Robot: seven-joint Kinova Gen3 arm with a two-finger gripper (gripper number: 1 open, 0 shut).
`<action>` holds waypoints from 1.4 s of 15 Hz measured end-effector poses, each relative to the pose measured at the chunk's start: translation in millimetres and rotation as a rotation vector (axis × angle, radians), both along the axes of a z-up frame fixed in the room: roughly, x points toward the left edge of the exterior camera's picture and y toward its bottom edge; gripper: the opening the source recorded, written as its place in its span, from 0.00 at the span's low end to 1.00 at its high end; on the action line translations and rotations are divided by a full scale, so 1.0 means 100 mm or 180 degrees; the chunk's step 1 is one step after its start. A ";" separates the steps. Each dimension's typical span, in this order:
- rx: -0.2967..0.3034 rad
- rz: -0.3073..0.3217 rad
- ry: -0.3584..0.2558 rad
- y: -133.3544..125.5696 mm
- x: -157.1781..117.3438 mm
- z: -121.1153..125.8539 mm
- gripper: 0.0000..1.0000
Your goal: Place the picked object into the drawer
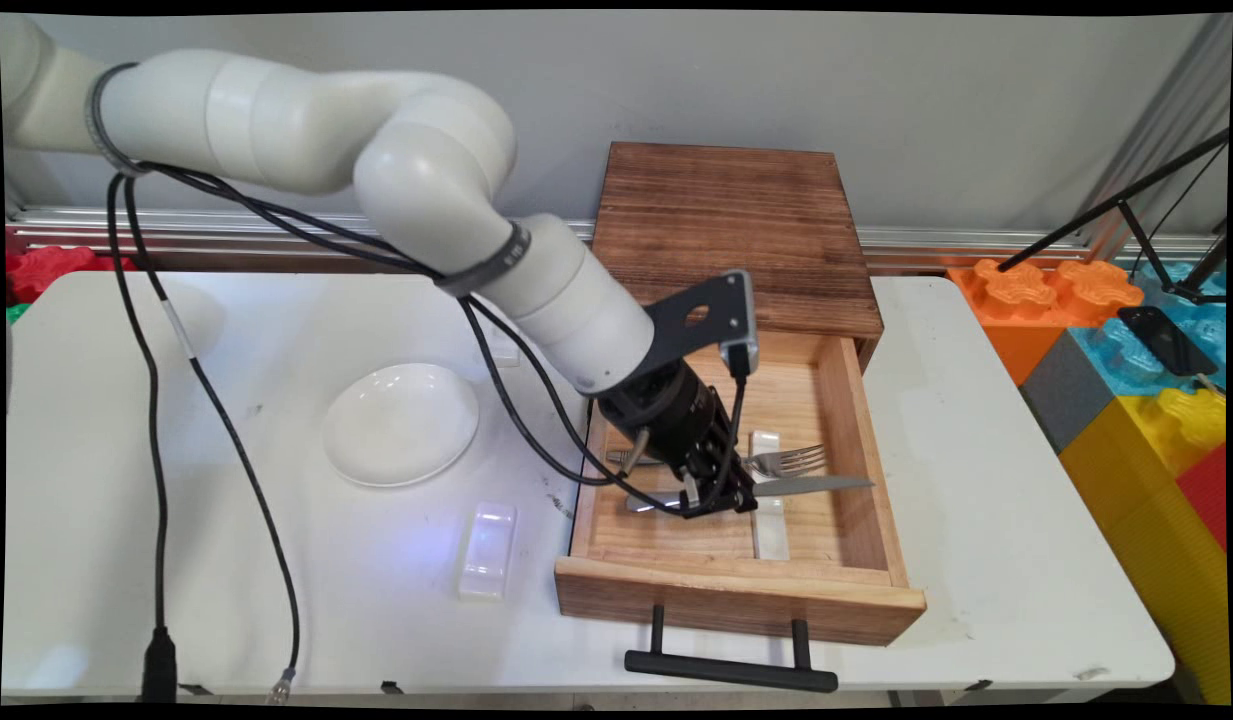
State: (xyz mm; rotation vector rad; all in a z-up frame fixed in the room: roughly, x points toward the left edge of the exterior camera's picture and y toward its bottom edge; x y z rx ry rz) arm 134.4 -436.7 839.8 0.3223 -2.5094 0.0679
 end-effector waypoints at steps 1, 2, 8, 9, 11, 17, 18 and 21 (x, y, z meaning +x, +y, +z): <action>0.0002 0.0002 -0.0004 0.00 0.00 -0.03 0.00; 0.0005 0.0005 -0.0011 -0.01 -0.01 -0.07 0.00; 0.0021 0.0028 -0.0039 -0.03 -0.03 -0.25 0.00; 0.0024 0.0031 -0.0042 -0.03 -0.04 -0.27 0.00; 0.0033 0.0043 -0.0050 -0.04 -0.05 -0.32 0.00; 0.0098 0.0053 -0.0076 -0.07 -0.06 -0.42 0.00; 0.0112 0.0049 -0.0081 -0.07 -0.06 -0.43 0.00; 0.0135 0.0046 -0.0090 -0.07 -0.06 -0.46 0.00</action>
